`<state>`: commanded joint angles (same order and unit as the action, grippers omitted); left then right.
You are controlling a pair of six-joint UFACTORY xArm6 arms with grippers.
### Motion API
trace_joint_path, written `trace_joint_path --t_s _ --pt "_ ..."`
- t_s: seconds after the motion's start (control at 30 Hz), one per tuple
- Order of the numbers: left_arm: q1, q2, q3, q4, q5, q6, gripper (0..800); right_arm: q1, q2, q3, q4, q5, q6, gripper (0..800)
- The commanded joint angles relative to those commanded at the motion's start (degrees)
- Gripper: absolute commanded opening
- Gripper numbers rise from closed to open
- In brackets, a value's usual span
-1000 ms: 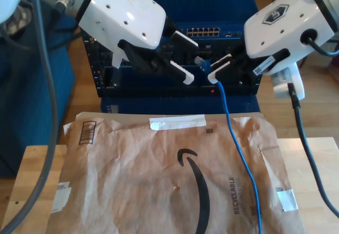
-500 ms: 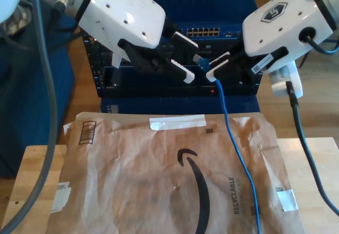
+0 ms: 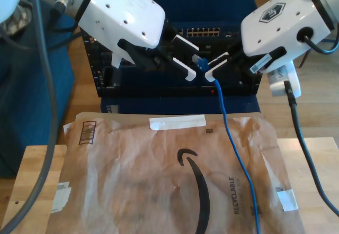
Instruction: Grab the cable and plug it in
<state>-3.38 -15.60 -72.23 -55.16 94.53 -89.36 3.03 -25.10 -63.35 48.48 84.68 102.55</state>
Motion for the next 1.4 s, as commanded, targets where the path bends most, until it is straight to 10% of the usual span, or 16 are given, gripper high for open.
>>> trace_joint_path --t_s 1.4 --pt "0.26 -0.09 0.35 0.09 -0.18 0.18 156 1.67 0.79 -0.44 0.00 -0.09 -0.53 21"
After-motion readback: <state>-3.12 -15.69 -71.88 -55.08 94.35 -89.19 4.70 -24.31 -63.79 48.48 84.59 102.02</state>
